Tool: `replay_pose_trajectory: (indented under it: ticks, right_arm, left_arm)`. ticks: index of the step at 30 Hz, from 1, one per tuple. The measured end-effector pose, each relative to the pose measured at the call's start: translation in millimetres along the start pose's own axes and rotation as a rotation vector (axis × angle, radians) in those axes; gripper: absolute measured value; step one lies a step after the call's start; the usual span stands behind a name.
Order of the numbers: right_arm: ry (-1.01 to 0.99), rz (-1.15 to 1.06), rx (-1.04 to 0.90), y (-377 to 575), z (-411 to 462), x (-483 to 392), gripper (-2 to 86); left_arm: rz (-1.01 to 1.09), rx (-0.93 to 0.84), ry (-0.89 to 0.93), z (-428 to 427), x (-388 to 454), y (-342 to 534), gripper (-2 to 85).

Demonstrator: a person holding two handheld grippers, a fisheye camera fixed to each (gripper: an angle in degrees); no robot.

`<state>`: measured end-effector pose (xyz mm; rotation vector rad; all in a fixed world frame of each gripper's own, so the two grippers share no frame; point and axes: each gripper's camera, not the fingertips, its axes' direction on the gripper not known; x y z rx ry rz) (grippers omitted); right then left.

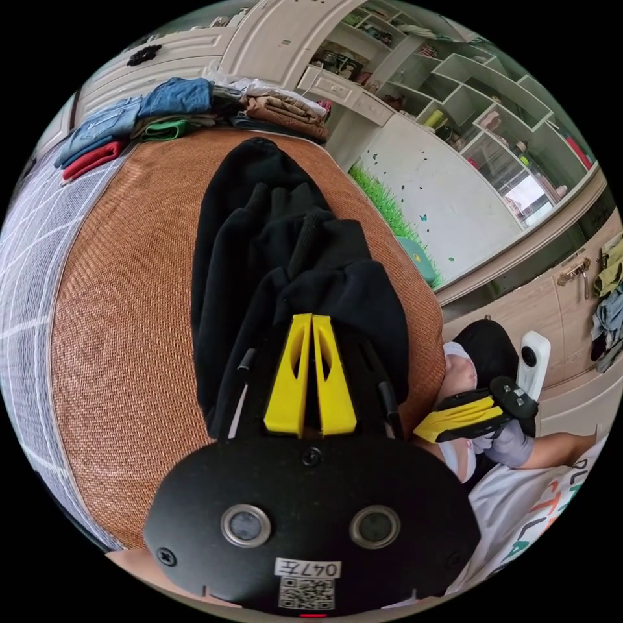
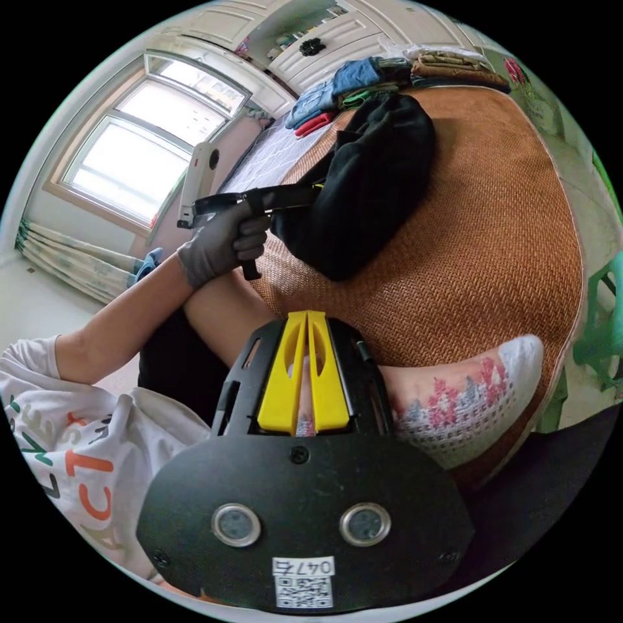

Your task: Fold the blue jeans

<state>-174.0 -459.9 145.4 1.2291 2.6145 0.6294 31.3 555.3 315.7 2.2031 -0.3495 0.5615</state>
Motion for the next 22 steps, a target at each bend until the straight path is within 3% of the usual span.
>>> replay_pose_trajectory:
  ticks: [6,9,13,17,22]
  right_arm:
    - [-0.005,-0.066,0.053,1.5,-14.2,-9.5,-0.8]
    - [0.009,-0.111,0.125,-5.1,-30.0,-16.5,1.5]
    - [0.109,-0.206,0.163,-41.1,-44.7,-31.3,8.8]
    - [0.173,-0.246,0.217,-95.8,-52.8,-36.6,12.1]
    - [0.272,-0.173,0.171,-149.5,-32.6,-28.5,9.3]
  left_arm:
    - [0.058,0.012,-0.008,-9.6,6.9,19.4,-1.0]
    - [0.054,0.130,-0.052,-34.9,10.1,38.1,-1.0]
    - [-0.098,0.290,-0.138,-70.2,-7.4,70.4,-1.0]
    - [-0.265,0.302,-0.343,-78.5,-24.5,94.2,-1.0]
    - [-0.299,0.304,-0.280,-73.1,-44.0,109.2,-1.0]
